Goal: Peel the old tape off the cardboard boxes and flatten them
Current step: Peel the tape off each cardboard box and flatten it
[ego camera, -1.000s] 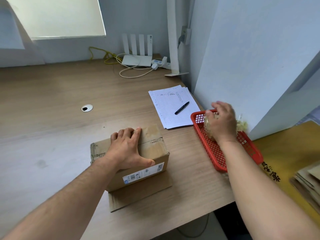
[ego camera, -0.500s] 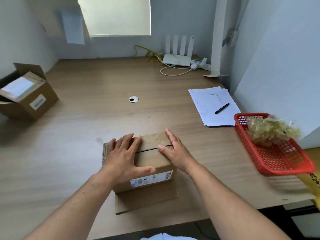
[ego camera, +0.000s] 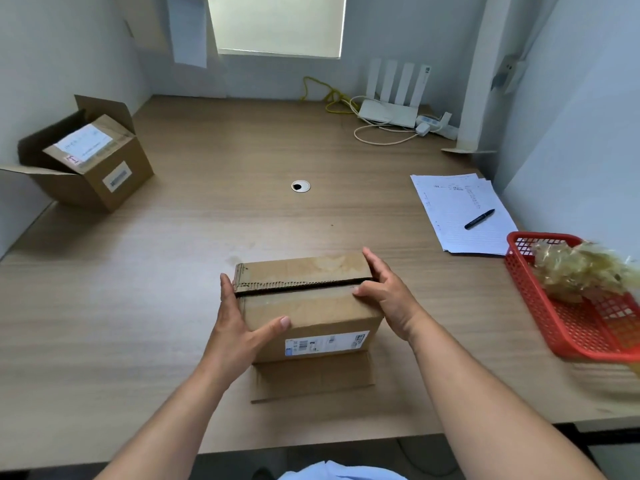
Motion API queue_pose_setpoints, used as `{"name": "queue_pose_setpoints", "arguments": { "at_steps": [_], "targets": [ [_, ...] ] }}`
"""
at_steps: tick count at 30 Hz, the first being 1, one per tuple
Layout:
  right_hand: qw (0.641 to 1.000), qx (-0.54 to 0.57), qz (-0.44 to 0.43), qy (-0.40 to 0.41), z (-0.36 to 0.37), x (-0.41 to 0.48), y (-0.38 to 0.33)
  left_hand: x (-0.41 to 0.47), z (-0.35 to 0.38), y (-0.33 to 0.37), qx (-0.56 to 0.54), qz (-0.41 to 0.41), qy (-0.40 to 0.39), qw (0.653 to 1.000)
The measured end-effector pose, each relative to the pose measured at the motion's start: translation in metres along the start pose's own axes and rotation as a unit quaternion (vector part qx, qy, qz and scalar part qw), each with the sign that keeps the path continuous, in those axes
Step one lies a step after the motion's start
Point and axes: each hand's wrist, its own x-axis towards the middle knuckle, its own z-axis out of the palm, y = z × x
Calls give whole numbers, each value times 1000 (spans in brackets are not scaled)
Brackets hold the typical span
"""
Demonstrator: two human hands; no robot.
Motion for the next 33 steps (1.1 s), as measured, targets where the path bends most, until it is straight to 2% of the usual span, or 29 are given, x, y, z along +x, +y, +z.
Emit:
{"name": "queue_pose_setpoints", "arguments": {
  "at_steps": [7,11,17,18,20,22,24,26,30,31,33],
  "targets": [
    [992,86,-9,92,-6,11,-3,12,7,3,-31,29,-20,999],
    [980,130,29,151,-9,21,-10,18,12,6,-32,66,-38,997],
    [963,208,67,157,-9,32,-14,24,9,8,1,73,-49,996],
    [960,218,69,161,-9,33,-15,25,7,10,-24,60,-54,996],
    [957,222,69,171,-10,34,-16,27,4,17,-153,12,-60,986],
    [959,211,72,175,-10,35,-17,30,-1,26,-280,-49,-53,957],
    [959,198,84,187,-10,36,-18,33,-6,30,-329,-89,-47,939],
    [961,168,93,197,-11,37,-20,33,-11,30,-302,-78,-79,947],
    [955,203,90,198,-10,37,-22,21,-22,18,-144,-51,-235,960],
    [955,205,86,196,-8,37,-23,17,-22,13,-80,-49,-251,963],
    [958,192,74,199,-4,36,-25,13,-18,5,37,-17,-228,973]
  ]
}}
